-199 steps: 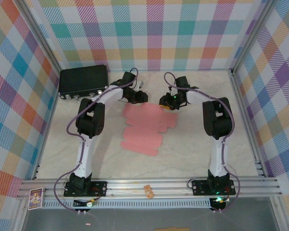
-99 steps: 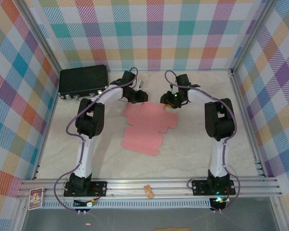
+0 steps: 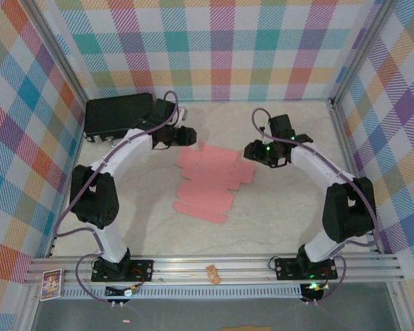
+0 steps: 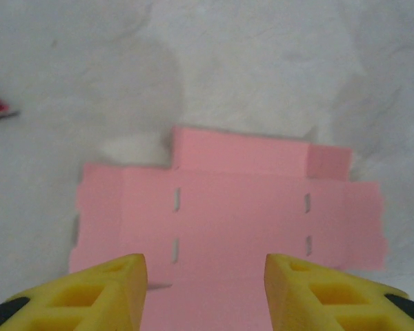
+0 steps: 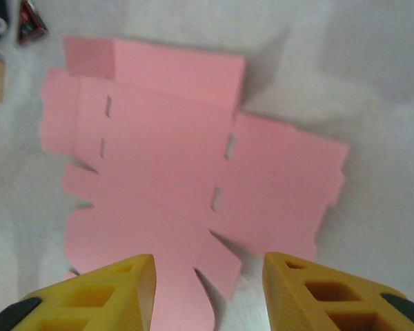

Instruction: Fold the paper box

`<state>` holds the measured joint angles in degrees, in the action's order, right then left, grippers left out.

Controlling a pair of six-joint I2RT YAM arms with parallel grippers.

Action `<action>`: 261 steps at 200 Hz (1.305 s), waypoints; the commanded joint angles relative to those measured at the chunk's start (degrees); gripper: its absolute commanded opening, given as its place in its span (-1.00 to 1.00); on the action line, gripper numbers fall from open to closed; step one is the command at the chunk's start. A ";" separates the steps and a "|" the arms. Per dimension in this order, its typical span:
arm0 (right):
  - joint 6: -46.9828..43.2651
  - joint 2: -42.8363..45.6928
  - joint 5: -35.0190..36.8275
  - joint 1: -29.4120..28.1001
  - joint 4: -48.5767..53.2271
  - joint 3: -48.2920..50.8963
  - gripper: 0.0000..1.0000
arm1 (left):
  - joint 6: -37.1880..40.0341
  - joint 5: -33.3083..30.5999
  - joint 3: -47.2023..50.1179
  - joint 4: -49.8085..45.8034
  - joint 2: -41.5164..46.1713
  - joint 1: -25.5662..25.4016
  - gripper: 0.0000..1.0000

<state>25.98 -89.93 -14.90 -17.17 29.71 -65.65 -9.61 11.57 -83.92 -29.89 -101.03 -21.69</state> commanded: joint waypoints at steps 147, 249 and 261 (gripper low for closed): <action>19.86 -2.28 1.95 -9.17 -14.53 14.78 -0.13 | -7.10 4.07 19.10 12.17 -2.81 -0.55 0.23; 19.73 -6.67 -1.80 -9.73 -19.67 12.76 -0.25 | -8.06 6.69 18.17 13.18 -4.32 -0.55 0.02; 19.52 -6.57 -1.72 -9.94 -19.35 12.39 -0.27 | -7.98 7.18 18.20 13.20 -3.83 -0.59 -0.07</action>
<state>45.76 -96.60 -15.18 -26.35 11.66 -51.18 -17.19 16.19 -64.77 -17.54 -105.80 -21.74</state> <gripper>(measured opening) 0.375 0.506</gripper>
